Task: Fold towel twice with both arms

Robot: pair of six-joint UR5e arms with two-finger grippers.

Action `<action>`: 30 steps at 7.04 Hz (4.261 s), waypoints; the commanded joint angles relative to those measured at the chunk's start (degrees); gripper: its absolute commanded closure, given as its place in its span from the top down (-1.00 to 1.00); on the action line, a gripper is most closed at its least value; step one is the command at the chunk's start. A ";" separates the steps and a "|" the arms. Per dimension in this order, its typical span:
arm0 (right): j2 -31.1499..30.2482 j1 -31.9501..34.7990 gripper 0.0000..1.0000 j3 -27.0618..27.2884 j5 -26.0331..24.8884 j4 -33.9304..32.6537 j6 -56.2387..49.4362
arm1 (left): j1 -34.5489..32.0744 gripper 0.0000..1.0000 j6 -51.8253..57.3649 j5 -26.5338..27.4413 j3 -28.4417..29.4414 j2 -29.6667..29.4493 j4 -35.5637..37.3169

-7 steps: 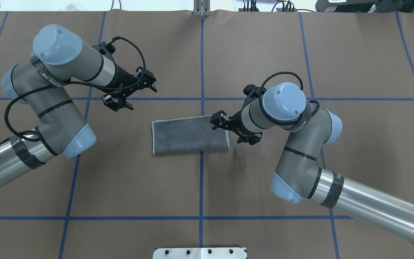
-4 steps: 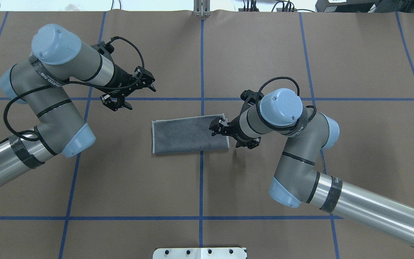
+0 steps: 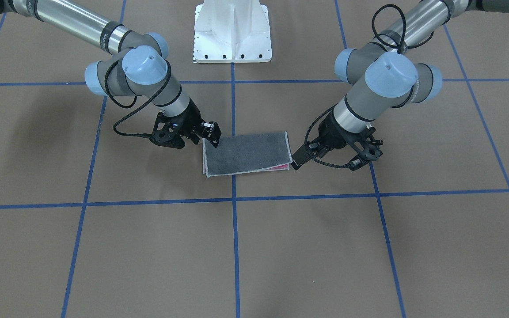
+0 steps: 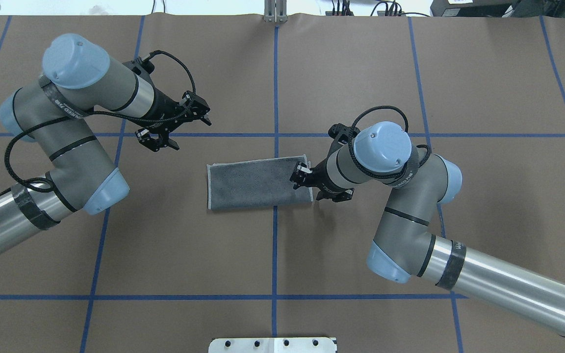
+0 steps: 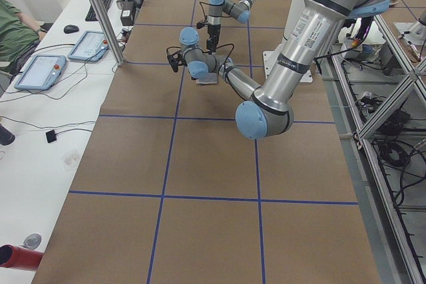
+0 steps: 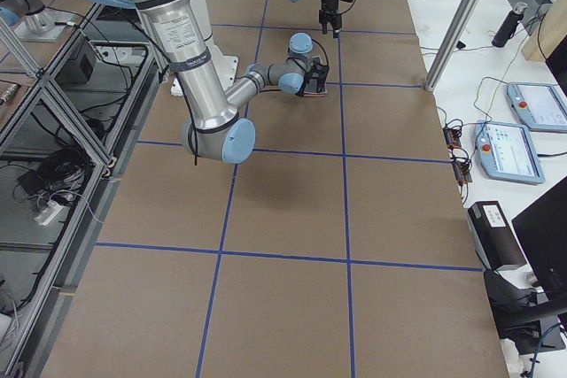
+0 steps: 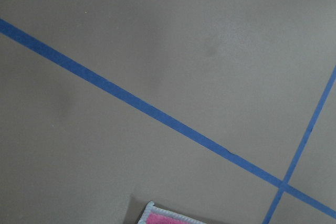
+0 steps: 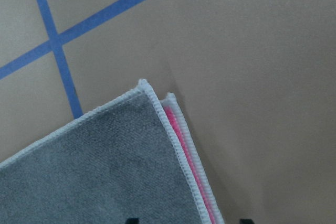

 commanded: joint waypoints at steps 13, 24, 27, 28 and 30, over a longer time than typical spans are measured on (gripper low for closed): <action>1.24 -7.81 -1.00 2.44 2.66 4.74 -0.01 | -2.55 1.00 0.09 -1.44 -0.40 0.18 0.13; 11.63 -8.12 1.00 -1.53 5.00 4.84 2.37 | -4.48 1.00 3.96 -3.54 -0.57 3.96 -0.31; 3.55 5.85 1.00 3.13 14.96 4.66 -1.21 | -3.87 1.00 0.99 -3.12 -7.31 9.12 -0.13; 1.62 9.89 1.00 3.23 17.57 4.57 -5.24 | -2.91 1.00 -3.99 -2.68 -11.34 11.23 -0.22; -1.47 15.10 1.00 2.70 20.49 4.22 -14.82 | 8.45 1.00 -12.00 7.35 -21.45 17.38 -0.13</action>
